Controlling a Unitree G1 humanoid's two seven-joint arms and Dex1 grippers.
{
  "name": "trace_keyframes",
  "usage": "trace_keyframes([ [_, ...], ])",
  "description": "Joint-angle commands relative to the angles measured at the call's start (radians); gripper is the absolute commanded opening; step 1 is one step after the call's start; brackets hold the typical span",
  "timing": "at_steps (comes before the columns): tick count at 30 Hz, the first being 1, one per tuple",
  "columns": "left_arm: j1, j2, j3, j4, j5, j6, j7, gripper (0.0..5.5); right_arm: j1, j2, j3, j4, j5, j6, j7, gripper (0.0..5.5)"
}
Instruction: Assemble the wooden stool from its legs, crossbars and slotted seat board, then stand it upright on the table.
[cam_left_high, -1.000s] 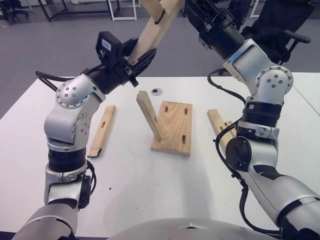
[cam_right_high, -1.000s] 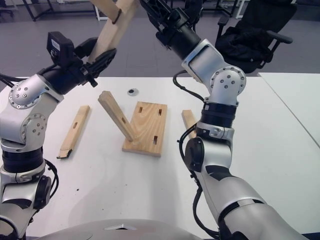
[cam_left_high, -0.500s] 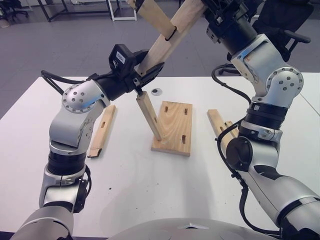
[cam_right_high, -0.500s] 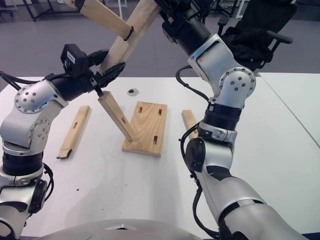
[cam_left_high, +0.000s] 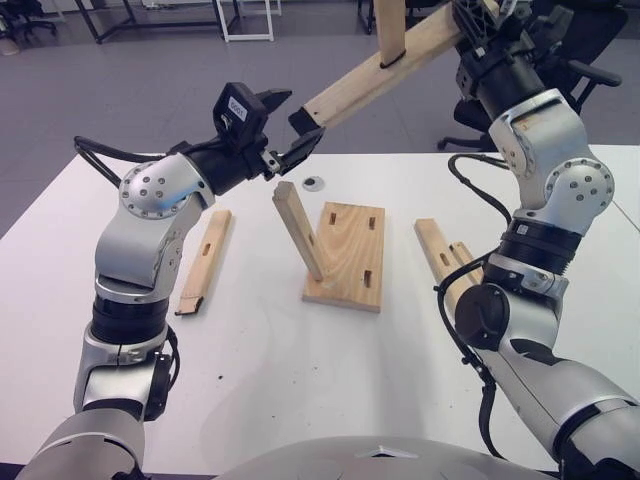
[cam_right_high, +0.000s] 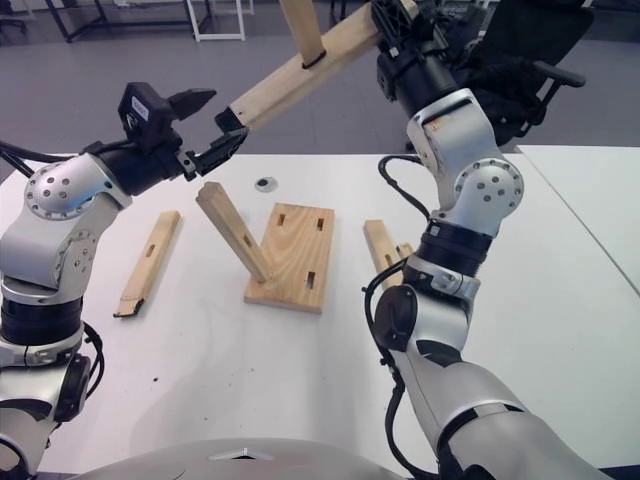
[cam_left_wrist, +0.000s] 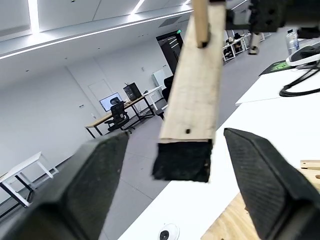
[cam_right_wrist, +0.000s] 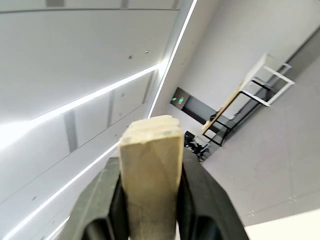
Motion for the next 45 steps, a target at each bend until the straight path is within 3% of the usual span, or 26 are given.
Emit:
trace_keyframes([
  [1,-0.023,0.053,0.083,0.060,0.037,-0.014,0.036,4.20,0.121,-0.051,-0.007,-0.120,-0.016,-0.003,-0.104,1.01],
  [4,0.027,0.079,0.125,0.132,0.101,-0.072,0.078,4.77,0.248,-0.060,-0.012,-0.166,-0.048,-0.026,-0.123,1.01],
  [6,0.106,0.083,0.114,0.162,0.144,-0.101,0.091,4.82,0.299,-0.072,-0.020,-0.161,-0.074,-0.051,-0.108,1.01],
  [12,0.429,0.048,-0.014,0.200,0.245,-0.188,0.072,4.82,0.509,-0.103,0.022,-0.290,-0.056,0.008,-0.102,1.01],
  [16,0.535,0.000,-0.118,0.284,0.288,-0.241,0.059,4.82,0.604,-0.091,0.030,-0.384,0.035,0.022,-0.174,1.01],
  [21,0.561,-0.087,-0.219,0.481,0.343,-0.374,0.070,4.82,0.695,-0.091,0.098,-0.451,0.084,0.036,-0.227,1.01],
  [29,0.589,-0.153,-0.292,0.331,0.314,-0.295,0.038,4.82,0.750,-0.140,0.244,-0.545,-0.096,0.024,-0.197,1.01],
  [40,0.612,-0.144,-0.284,0.275,0.326,-0.257,0.067,4.82,0.749,-0.266,0.180,-0.566,-0.090,0.021,-0.178,1.01],
  [45,0.606,-0.159,-0.277,0.274,0.313,-0.254,0.078,4.82,0.778,-0.252,0.263,-0.601,-0.113,0.050,-0.196,1.01],
])
